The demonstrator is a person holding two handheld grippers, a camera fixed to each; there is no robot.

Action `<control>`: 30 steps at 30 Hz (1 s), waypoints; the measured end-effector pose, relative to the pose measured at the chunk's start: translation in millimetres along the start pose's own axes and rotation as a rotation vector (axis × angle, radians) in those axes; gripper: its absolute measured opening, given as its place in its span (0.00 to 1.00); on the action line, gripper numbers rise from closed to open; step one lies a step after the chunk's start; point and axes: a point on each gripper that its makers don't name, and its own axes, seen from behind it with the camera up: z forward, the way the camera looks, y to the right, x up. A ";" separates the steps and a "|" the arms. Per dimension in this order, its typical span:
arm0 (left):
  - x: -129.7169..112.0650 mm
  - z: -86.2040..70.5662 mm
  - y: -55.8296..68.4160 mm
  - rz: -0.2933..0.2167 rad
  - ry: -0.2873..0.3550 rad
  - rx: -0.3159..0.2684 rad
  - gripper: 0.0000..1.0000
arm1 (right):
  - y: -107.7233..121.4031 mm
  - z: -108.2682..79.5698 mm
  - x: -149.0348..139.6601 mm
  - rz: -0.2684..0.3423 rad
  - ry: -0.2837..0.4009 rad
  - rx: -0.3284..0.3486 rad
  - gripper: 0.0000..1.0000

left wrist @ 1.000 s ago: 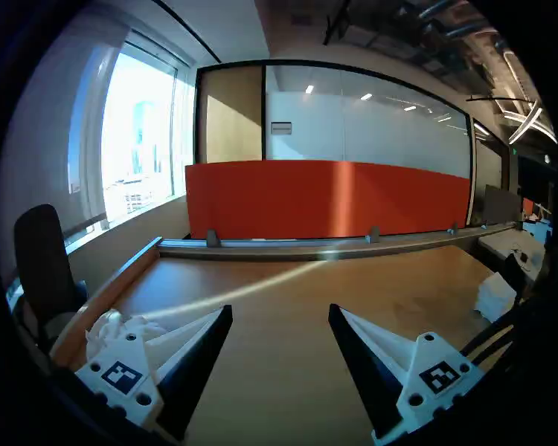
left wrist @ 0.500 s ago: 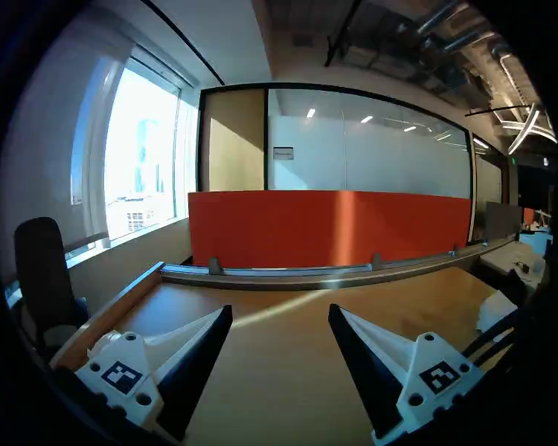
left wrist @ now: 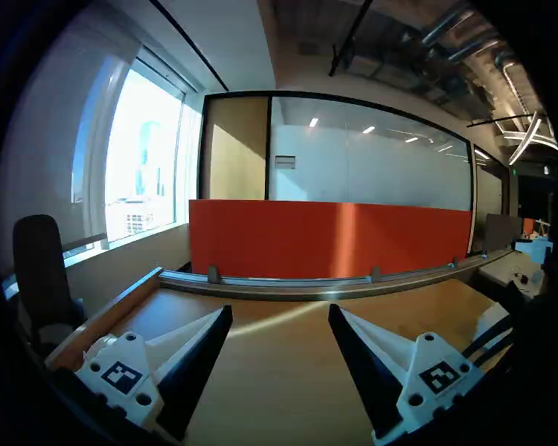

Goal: Fold towel

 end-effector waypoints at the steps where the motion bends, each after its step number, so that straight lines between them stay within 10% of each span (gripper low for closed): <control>1: 0.9 0.3 0.2 0.004 0.004 0.000 0.96 | -1.7 0.0 1.1 0.000 -0.001 0.001 1.00; 15: -0.9 0.7 10.2 0.017 0.048 -0.011 0.96 | -22.3 -5.3 21.7 -0.005 0.003 0.012 1.00; 30: -60.8 -1.9 -13.4 0.026 0.083 0.010 0.96 | -45.7 -10.0 9.8 0.004 0.019 0.012 1.00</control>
